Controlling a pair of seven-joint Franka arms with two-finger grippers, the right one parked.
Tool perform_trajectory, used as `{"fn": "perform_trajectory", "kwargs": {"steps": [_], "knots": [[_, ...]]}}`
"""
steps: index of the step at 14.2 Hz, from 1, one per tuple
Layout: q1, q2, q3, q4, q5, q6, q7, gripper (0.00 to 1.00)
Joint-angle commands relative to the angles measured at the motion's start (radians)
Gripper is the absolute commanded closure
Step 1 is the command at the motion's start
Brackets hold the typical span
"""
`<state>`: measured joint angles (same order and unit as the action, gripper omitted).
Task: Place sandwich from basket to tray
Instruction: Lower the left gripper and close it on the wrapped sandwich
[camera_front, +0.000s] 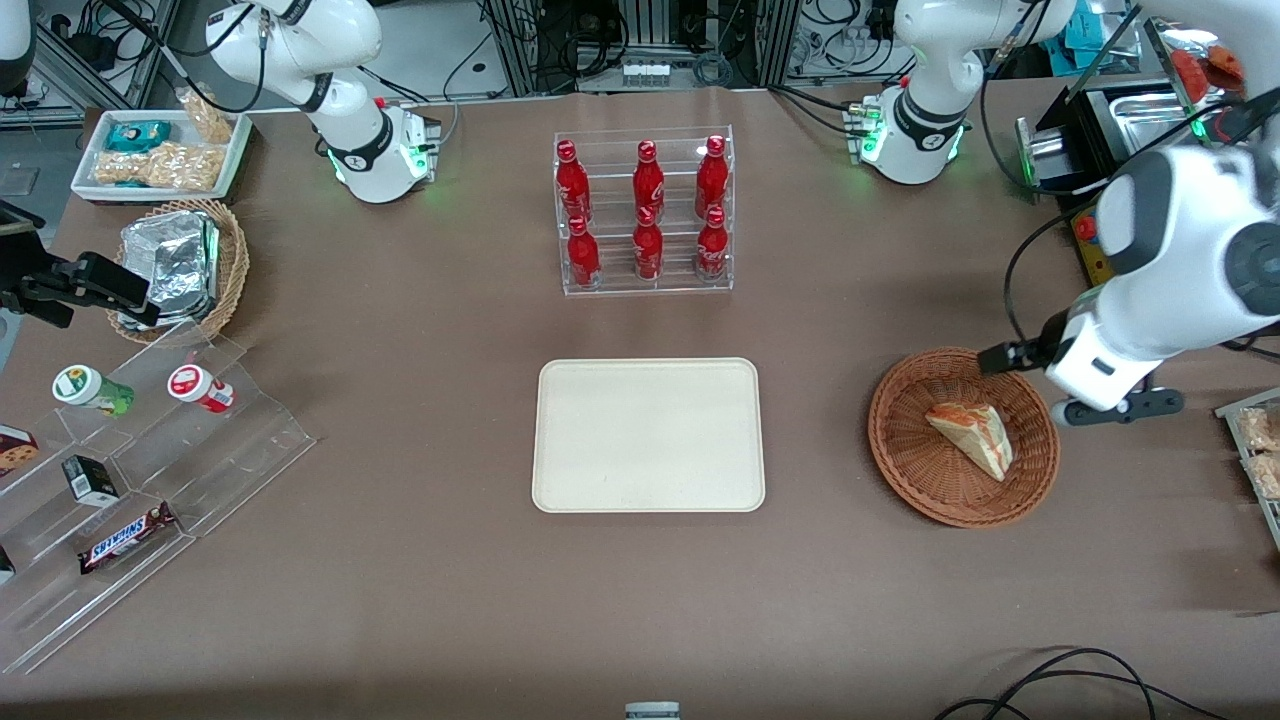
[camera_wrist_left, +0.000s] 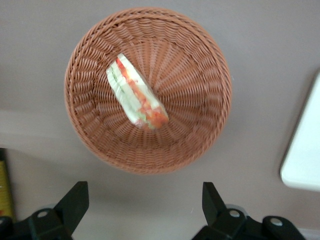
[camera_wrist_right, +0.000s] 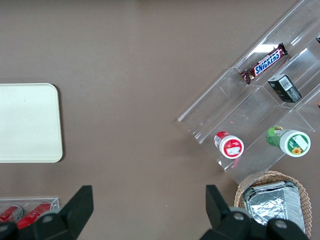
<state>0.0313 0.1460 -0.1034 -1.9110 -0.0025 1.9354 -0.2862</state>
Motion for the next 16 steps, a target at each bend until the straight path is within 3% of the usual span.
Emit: {"fn": "perform_trajectory", "kwargs": {"steps": [1, 4, 10, 11, 12, 13, 14, 16], "knots": [[-0.007, -0.002, 0.005, -0.106, 0.003, 0.172, -0.221, 0.0], [-0.004, 0.099, 0.008, -0.097, 0.001, 0.296, -0.526, 0.0], [-0.004, 0.234, 0.051, -0.065, 0.001, 0.307, -0.622, 0.01], [-0.005, 0.244, 0.054, -0.059, 0.001, 0.309, -0.649, 0.24], [-0.005, 0.25, 0.054, -0.051, 0.001, 0.309, -0.707, 0.61], [-0.005, 0.265, 0.054, -0.024, 0.001, 0.303, -0.773, 0.83], [-0.005, 0.286, 0.054, -0.001, 0.002, 0.292, -0.833, 0.9], [-0.01, 0.287, 0.054, 0.001, 0.004, 0.272, -0.858, 0.94]]}}
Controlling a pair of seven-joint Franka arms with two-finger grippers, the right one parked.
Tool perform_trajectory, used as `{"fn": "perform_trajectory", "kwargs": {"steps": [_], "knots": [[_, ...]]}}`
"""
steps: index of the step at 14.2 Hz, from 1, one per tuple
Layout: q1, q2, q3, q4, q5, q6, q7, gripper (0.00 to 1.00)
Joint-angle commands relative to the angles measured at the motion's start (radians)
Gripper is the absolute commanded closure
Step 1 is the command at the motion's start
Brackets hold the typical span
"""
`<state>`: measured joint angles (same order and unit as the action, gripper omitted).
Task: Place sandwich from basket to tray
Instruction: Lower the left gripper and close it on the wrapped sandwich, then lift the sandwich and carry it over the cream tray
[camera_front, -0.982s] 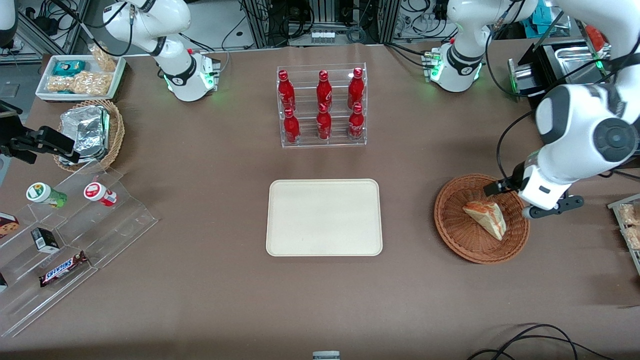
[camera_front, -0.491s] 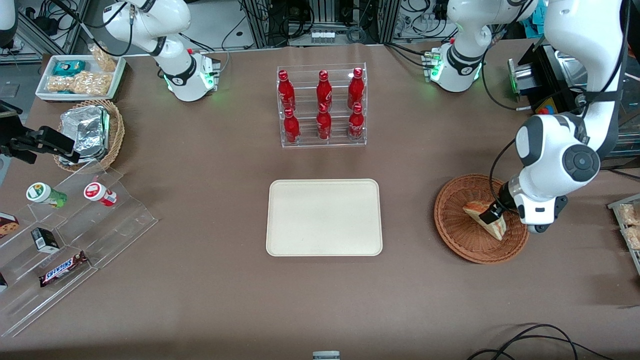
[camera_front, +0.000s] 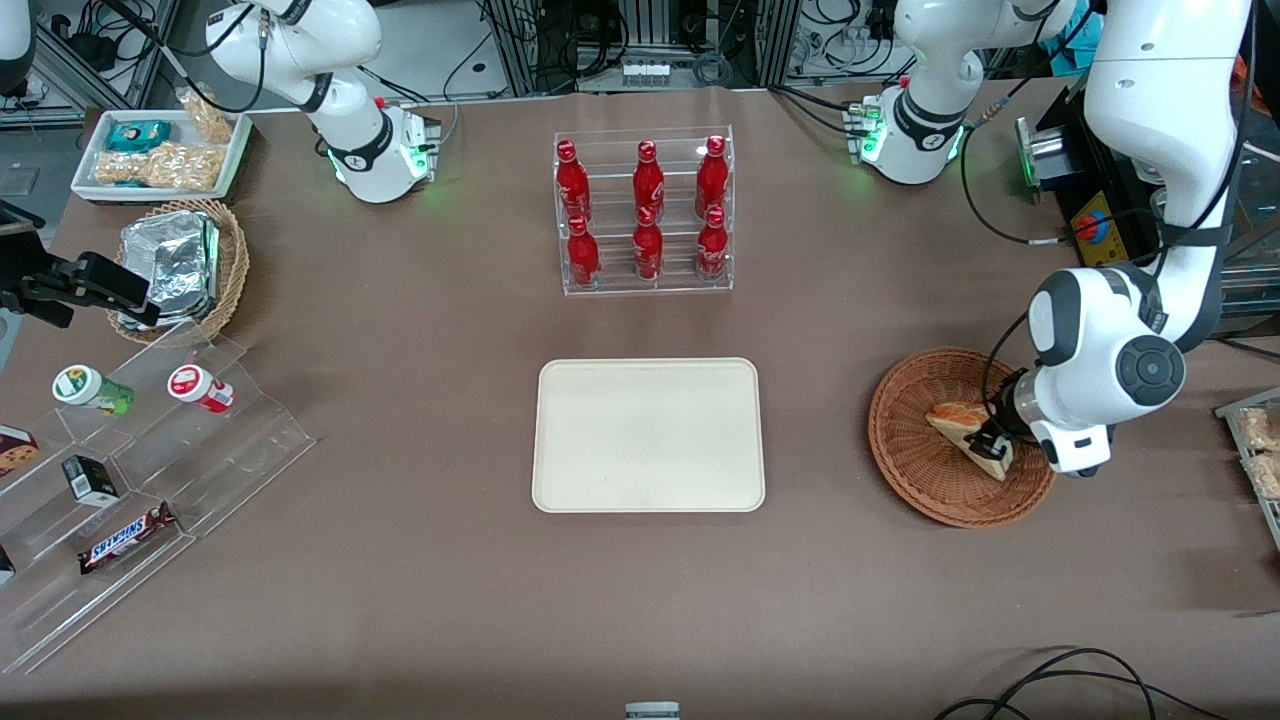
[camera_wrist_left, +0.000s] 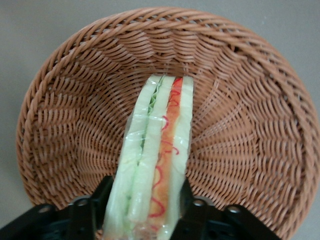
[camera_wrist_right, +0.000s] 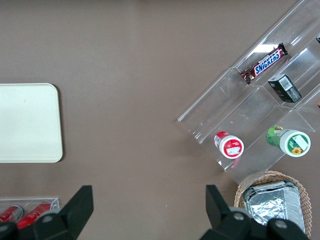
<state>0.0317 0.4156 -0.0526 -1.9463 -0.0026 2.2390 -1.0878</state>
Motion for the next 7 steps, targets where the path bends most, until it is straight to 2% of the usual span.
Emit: {"fn": "perform_trajectory", "kwargs": {"steps": [1, 3, 5, 7], "knots": [[-0.013, 0.006, 0.002, 0.047, 0.004, -0.07, -0.057, 0.94], [-0.016, -0.009, -0.003, 0.146, 0.003, -0.219, -0.055, 0.94], [-0.071, -0.004, -0.01, 0.251, 0.003, -0.376, -0.028, 0.94], [-0.123, -0.009, -0.013, 0.268, 0.0, -0.4, 0.044, 0.94]]}}
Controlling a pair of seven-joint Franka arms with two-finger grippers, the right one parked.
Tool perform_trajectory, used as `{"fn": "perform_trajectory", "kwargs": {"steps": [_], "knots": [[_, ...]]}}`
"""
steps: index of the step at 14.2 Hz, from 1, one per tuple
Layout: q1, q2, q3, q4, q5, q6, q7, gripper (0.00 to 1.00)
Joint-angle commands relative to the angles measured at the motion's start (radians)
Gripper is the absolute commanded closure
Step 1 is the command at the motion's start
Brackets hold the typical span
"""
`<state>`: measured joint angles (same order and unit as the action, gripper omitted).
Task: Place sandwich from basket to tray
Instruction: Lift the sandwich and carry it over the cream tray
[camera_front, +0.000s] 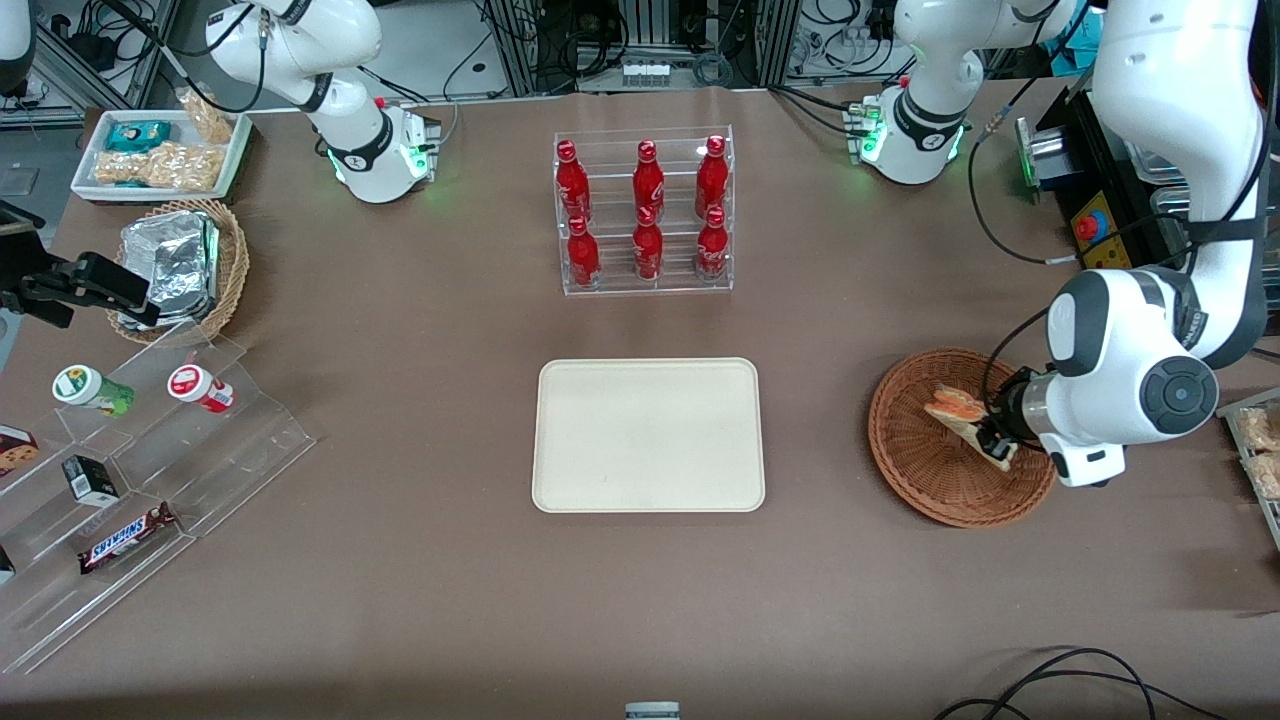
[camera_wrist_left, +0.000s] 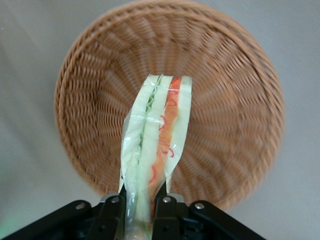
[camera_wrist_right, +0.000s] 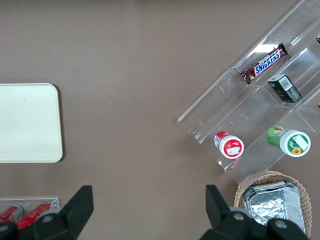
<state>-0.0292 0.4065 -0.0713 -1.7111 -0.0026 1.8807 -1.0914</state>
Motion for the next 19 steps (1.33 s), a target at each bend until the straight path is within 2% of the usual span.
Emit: {"fn": "perform_trajectory", "kwargs": {"steps": [1, 3, 5, 6, 8, 13, 19], "knots": [[-0.105, 0.001, 0.005, 0.034, -0.001, -0.04, 0.098, 0.95], [-0.179, 0.017, -0.002, 0.034, -0.004, -0.029, 0.274, 0.95], [-0.251, 0.07, -0.002, 0.068, -0.011, 0.01, 0.35, 0.94], [-0.273, 0.115, -0.007, 0.121, -0.016, 0.018, 0.35, 0.94], [-0.308, 0.196, -0.045, 0.223, -0.075, 0.021, 0.318, 0.94], [-0.471, 0.316, -0.056, 0.301, -0.08, 0.228, 0.3, 0.99], [-0.593, 0.39, -0.051, 0.37, -0.063, 0.306, 0.214, 0.99]]}}
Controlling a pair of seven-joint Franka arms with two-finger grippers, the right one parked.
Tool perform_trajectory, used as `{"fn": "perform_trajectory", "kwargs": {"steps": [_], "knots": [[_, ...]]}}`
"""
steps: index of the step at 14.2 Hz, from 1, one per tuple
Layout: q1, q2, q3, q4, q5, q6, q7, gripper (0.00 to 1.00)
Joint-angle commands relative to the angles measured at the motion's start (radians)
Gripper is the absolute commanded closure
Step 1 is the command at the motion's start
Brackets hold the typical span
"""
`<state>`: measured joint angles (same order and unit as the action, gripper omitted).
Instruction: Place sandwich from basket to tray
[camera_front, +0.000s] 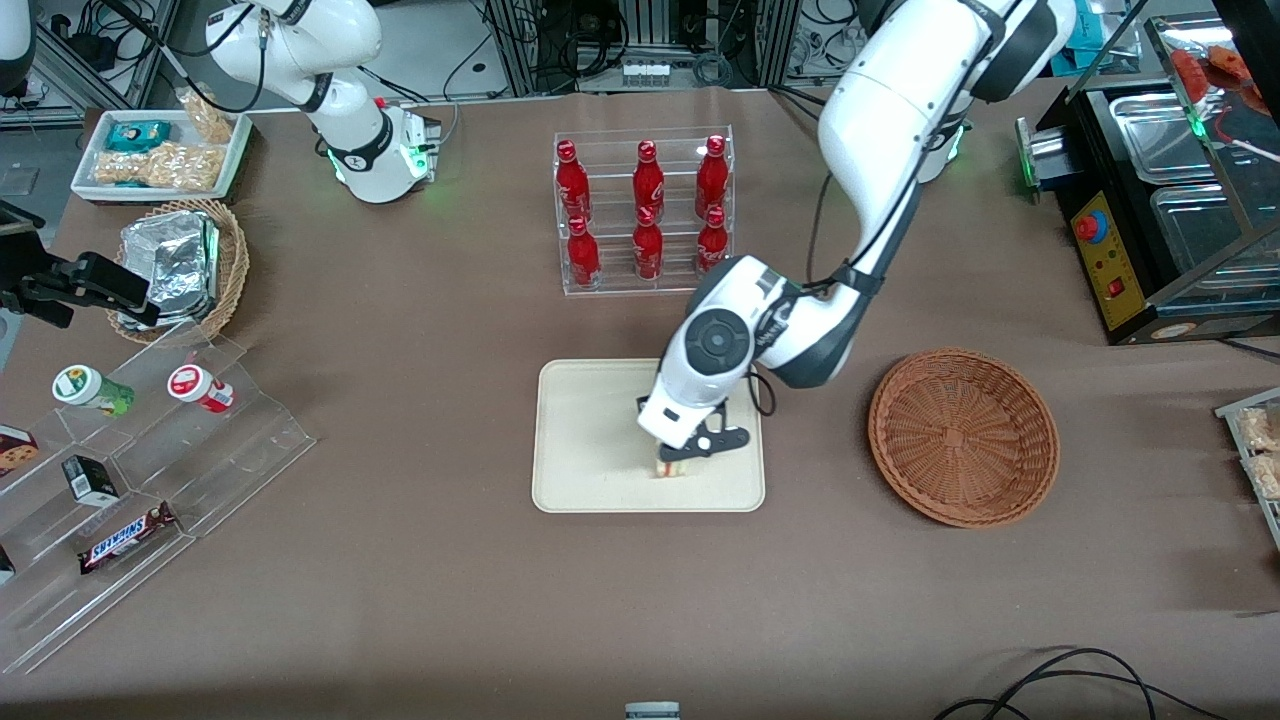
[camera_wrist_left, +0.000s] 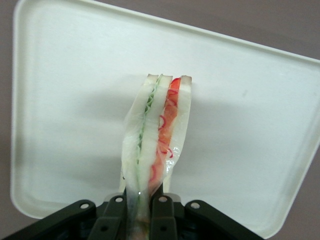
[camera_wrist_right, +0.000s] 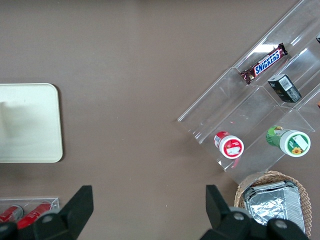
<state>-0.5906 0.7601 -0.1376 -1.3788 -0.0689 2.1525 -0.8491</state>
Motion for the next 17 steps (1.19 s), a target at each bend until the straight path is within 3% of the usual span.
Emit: {"fn": "perform_trajectory", "kwargs": {"steps": [1, 3, 4, 5, 6, 14, 16, 17], "knots": [[-0.035, 0.041, 0.015, 0.04, 0.015, 0.043, -0.031, 0.99], [-0.035, 0.053, 0.015, 0.037, 0.027, 0.046, -0.054, 0.96], [-0.037, 0.056, 0.013, 0.029, 0.027, 0.058, -0.064, 0.89], [-0.035, 0.054, 0.013, 0.024, 0.032, 0.075, -0.053, 0.64], [-0.034, 0.05, 0.013, 0.023, 0.037, 0.076, -0.041, 0.01], [-0.028, -0.209, 0.074, 0.012, 0.044, -0.182, -0.056, 0.0], [-0.028, -0.289, 0.089, 0.009, 0.136, -0.275, -0.064, 0.0], [-0.022, -0.304, 0.092, 0.007, 0.147, -0.311, -0.08, 0.0]]}}
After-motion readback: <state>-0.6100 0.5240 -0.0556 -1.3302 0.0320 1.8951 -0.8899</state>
